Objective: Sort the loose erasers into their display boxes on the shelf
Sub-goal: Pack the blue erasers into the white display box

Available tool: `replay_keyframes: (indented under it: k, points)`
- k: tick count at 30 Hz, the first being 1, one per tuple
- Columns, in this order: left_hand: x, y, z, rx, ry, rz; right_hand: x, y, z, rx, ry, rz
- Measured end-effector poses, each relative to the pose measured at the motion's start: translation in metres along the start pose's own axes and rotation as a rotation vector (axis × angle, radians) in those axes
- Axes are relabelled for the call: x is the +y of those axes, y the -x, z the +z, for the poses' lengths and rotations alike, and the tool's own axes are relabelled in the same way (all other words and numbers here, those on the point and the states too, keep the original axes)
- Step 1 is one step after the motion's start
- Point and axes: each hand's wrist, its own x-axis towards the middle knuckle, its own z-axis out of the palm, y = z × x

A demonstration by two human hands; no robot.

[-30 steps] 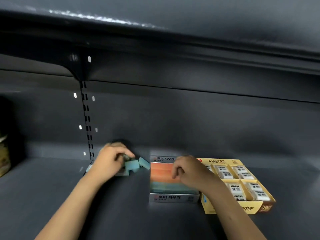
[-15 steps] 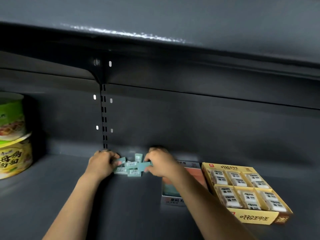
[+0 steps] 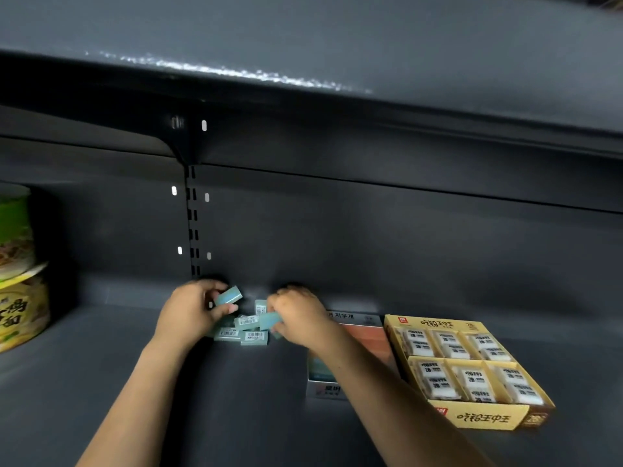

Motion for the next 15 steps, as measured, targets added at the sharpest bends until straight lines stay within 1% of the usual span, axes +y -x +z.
replay_keyframes:
  k: [4, 8, 10, 12, 15]
  points:
    - [0.018, 0.002, 0.001, 0.033, 0.148, 0.103, 0.010, 0.011, -0.007, 0.117, -0.117, 0.024]
    - [0.040, 0.009, 0.011, -0.035, 0.281, 0.194, 0.030, 0.032, -0.020, 0.194, -0.317, 0.182]
    - [0.052, 0.016, 0.020, -0.102, 0.303, 0.233, 0.045, 0.047, -0.028, 0.182, -0.437, 0.268]
    - [0.064, 0.024, 0.029, -0.181, 0.302, 0.279, 0.061, 0.063, -0.035, 0.129, -0.540, 0.334]
    - [0.078, 0.036, 0.042, -0.313, 0.281, 0.365, 0.078, 0.090, -0.046, 0.042, -0.610, 0.389]
